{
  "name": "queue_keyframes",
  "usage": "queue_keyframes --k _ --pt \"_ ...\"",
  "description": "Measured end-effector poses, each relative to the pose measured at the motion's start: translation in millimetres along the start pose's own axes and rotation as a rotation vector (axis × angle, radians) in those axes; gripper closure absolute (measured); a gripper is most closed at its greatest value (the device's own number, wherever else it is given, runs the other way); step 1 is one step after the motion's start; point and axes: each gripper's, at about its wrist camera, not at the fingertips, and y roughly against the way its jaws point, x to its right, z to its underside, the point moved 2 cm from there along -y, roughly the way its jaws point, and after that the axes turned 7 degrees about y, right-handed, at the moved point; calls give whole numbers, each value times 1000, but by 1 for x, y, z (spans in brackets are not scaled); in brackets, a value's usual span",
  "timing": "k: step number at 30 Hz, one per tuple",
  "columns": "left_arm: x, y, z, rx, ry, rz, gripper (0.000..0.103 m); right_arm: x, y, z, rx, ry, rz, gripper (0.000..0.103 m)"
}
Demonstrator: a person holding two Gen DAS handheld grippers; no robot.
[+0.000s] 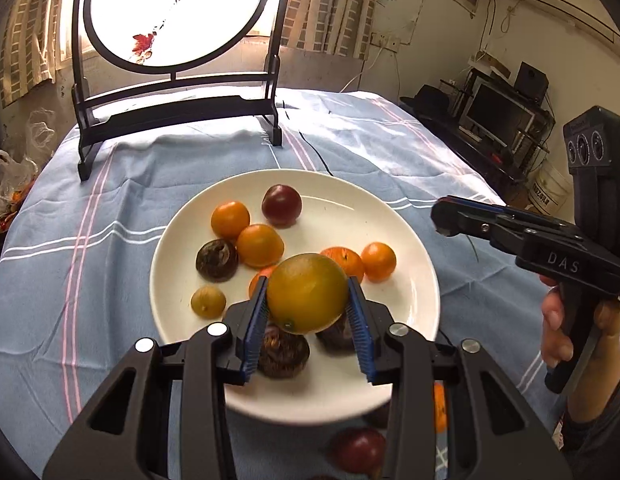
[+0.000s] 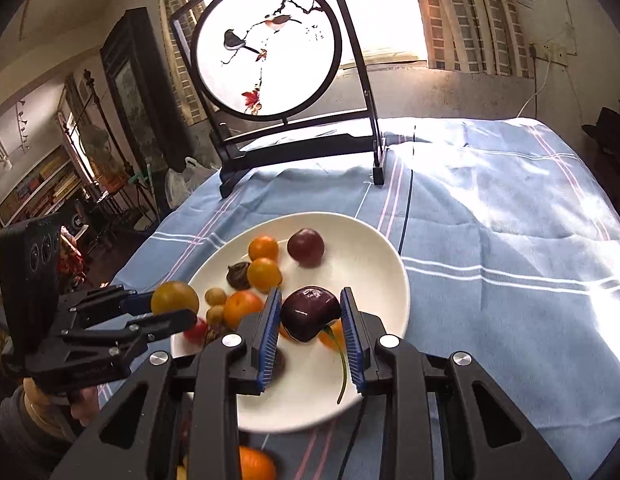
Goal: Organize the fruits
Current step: 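Release the yellow fruit and cherry onto the plate from both tools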
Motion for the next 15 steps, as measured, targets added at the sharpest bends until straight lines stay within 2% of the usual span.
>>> queue_keyframes --k 4,5,6,7,8,12,15 --pt "0 -32 -14 -39 2 -8 65 3 -28 -11 -10 -11 13 73" --pt "0 -37 -16 -47 4 -6 63 4 -33 -12 -14 -12 18 73" --pt "-1 -39 -18 -47 9 -10 47 5 -36 -11 -14 -13 25 65" --pt "-2 -39 -19 -34 20 -16 37 6 -36 -10 -1 -19 30 50" --pt "-4 -35 -19 -9 30 -18 30 7 -34 -9 9 -29 24 46" --pt "-3 -9 -10 30 21 -15 30 4 -13 3 19 -37 -10 46" --pt "1 21 16 39 -33 -6 30 0 13 23 40 -28 -43 46"
